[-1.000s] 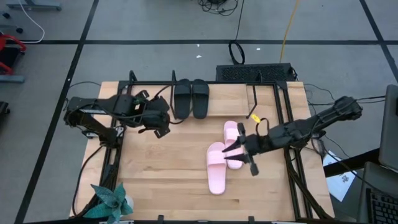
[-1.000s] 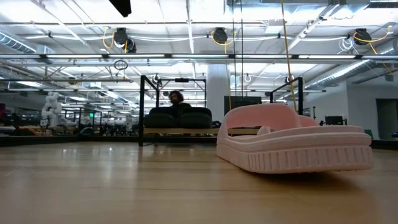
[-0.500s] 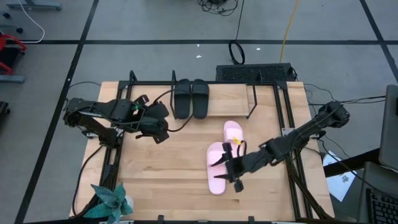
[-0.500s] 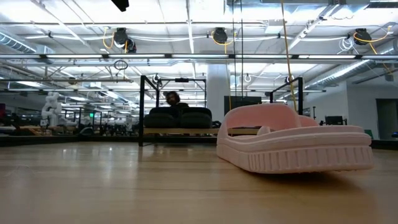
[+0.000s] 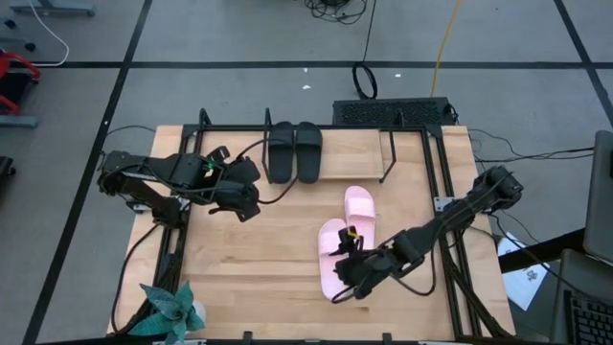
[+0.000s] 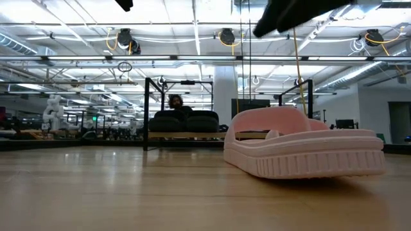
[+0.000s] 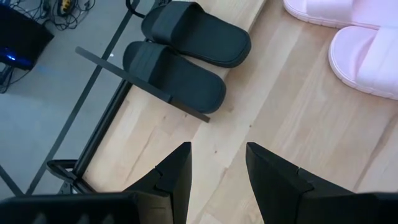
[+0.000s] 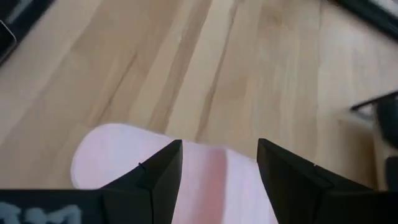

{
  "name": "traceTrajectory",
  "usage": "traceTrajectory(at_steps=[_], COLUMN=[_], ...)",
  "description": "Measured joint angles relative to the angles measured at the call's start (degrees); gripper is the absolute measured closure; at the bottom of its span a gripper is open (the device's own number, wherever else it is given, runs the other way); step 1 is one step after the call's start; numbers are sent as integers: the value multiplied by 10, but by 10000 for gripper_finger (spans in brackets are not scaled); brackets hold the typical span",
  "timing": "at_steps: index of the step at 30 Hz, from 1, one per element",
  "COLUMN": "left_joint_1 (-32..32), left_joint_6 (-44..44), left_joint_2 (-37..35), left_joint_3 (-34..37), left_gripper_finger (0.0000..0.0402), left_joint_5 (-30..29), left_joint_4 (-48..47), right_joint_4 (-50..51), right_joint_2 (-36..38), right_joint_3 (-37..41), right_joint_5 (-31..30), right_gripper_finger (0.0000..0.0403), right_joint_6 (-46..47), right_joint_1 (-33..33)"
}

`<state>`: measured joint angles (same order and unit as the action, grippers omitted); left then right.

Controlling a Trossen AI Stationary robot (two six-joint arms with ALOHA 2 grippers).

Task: Pick and place slides into the shelf
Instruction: Put the bottom pink slide on the shelf

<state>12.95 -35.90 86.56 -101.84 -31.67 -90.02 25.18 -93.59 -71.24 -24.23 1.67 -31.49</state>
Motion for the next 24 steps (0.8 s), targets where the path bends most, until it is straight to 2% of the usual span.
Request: traceTrajectory(at_steps=[9,21,24], left_joint_1=[0,0,0], left_joint_6=[8,17,26], left_joint_2=[0,0,0], left_joint_3=[0,0,0], left_gripper_finger=[252,252,252], left_joint_5=[-9,-14,-14], left_joint_4=[0,0,0], right_joint_4=[73,81,81], right_joint_2=[-33,-35,-35], right_joint_3=[0,0,0], right_joint_5=[-15,-11,7], right_gripper_finger=[204,204,204], right_joint_6=[52,85,89], right_joint_1=[5,27,33])
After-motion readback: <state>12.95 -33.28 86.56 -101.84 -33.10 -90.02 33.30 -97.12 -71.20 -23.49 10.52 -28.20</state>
